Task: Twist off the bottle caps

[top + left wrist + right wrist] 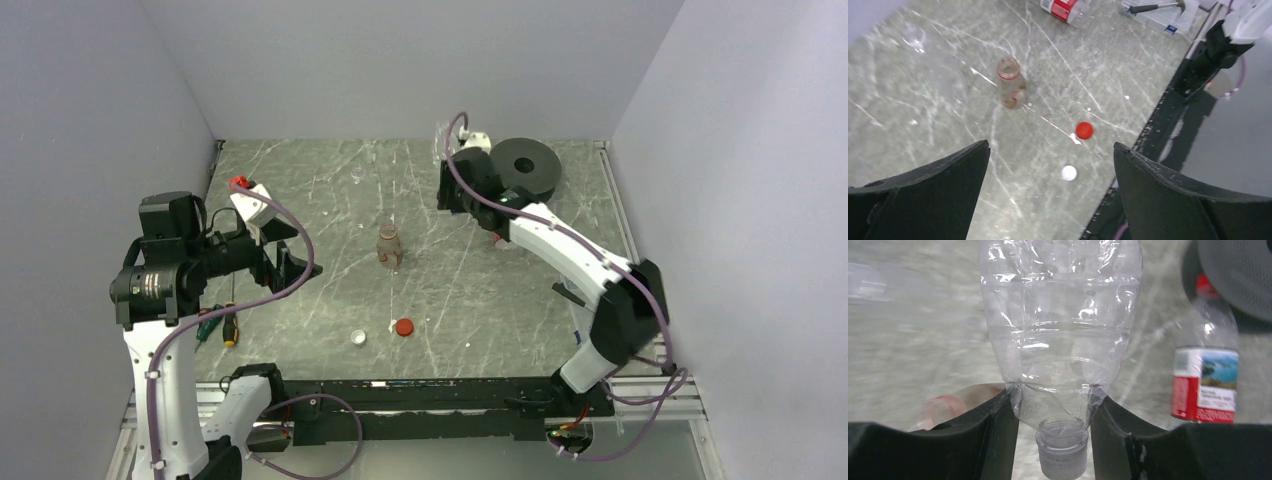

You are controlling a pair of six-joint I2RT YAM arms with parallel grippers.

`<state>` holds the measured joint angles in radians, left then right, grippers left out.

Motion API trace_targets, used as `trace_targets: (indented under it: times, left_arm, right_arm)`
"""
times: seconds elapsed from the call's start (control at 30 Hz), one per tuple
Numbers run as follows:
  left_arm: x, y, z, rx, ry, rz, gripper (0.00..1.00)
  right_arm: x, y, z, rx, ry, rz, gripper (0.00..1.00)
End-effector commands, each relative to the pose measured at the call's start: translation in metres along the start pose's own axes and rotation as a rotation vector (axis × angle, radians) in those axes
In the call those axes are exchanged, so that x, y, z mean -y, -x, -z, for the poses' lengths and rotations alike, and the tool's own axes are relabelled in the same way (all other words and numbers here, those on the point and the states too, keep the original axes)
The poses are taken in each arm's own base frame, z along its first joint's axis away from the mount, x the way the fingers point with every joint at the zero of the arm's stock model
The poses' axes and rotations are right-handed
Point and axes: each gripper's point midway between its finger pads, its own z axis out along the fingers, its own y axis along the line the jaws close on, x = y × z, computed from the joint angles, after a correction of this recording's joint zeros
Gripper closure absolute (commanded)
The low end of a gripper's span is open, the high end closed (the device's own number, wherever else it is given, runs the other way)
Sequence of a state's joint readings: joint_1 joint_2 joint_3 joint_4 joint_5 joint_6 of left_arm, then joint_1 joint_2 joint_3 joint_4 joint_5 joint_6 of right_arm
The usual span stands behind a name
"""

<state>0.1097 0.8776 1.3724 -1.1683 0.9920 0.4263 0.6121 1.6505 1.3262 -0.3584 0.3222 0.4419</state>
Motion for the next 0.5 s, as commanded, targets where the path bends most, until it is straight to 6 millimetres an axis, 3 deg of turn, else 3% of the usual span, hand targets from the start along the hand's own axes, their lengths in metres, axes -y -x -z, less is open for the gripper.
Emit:
trace_targets:
  times: [0.0,0.23,0.47]
  left_arm:
    - [0.008,0.029,0.013,0.098,0.011,-0.399,0.0]
    - [0.008,0.056,0.031,0.236,0.203,-1.046,0.01]
    - [0.01,0.083,0.044,0.291,0.342,-1.453,0.01]
  right_arm:
    - [-0.058,0.078,0.094,0.161,0.313,-0.016,0.75]
    - [-0.13,0.098,0.191,0.127,0.751,-0.058,0.74]
    - [-0.203,0.069,0.261,-0.077,1.146,-0.07,0.72]
